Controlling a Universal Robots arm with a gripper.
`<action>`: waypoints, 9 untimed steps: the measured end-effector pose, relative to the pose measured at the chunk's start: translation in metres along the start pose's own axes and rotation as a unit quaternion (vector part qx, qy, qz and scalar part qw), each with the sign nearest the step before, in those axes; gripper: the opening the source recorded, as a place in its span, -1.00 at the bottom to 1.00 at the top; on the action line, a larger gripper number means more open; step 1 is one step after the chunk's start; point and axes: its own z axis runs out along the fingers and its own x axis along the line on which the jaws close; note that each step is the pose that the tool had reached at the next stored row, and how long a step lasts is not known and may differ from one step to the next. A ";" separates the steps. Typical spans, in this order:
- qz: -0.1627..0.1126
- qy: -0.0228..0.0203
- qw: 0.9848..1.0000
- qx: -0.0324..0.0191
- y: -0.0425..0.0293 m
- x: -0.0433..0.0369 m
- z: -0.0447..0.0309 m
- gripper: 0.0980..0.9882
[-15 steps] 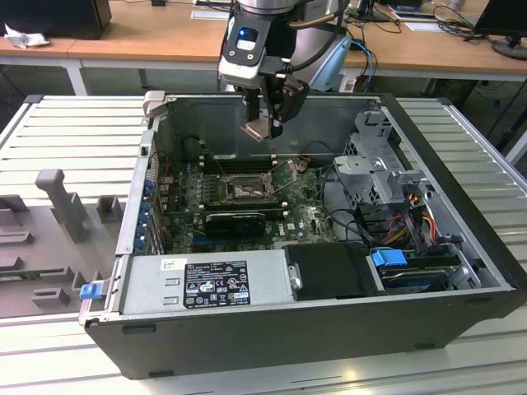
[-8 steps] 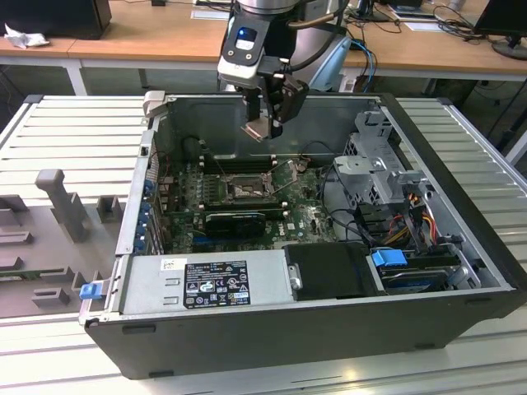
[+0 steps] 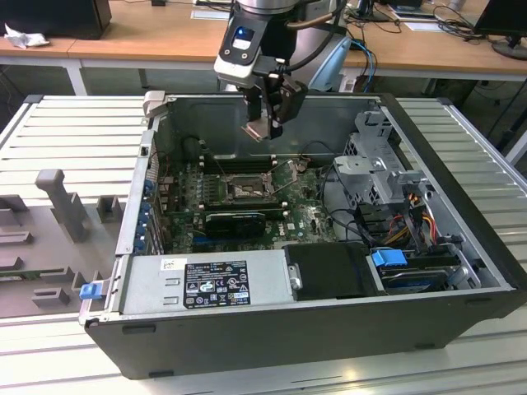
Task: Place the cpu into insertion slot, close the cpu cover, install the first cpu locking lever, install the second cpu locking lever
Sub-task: 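Place the cpu into insertion slot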
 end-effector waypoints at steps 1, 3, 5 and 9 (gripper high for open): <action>0.005 -0.001 1.000 0.000 0.0000 0.0000 0.0001 -0.03; 0.018 -0.002 1.000 0.000 0.0000 0.0000 0.0003 -0.03; 0.032 -0.003 0.999 -0.001 0.0000 0.0000 0.0003 -0.03; 0.047 -0.004 0.999 -0.001 0.0000 0.0000 0.0010 -0.03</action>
